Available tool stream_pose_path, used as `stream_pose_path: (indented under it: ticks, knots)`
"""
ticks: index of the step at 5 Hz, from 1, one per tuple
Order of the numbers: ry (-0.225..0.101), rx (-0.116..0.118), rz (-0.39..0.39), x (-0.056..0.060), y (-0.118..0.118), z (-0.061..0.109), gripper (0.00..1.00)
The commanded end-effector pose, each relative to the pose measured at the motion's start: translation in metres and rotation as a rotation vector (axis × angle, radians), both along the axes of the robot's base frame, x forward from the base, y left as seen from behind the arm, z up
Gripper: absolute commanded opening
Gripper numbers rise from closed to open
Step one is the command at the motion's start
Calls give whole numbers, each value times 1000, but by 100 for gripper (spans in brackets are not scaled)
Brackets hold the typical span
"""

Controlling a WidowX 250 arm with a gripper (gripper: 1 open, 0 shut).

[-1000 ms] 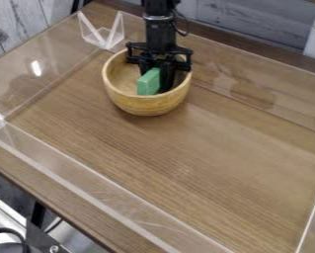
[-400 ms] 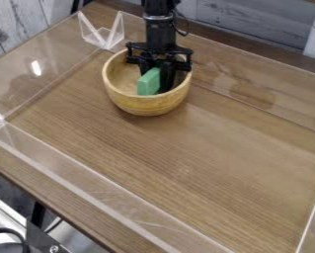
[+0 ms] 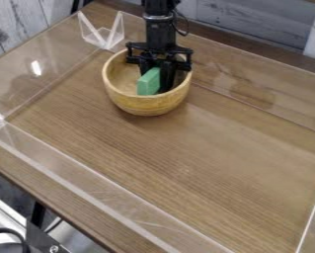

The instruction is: Put the green block in the brown bowl

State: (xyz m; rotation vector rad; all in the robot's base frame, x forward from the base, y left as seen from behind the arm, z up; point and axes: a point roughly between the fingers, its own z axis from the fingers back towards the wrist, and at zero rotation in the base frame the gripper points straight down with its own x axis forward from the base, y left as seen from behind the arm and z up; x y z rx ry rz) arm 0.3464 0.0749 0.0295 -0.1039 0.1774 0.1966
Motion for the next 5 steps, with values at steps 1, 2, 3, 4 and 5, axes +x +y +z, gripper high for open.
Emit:
stream_pose_path:
  ticks: [1,2,3,4,5]
  knots:
    - [-28,15,22,6,6,7,0]
    - [-23,15,26,6,6,6,0]
    - [-17,15,30,5,6,5,0]
    - [-11,16,34,5,7,3,0]
    - [-5,16,37,4,7,2,0]
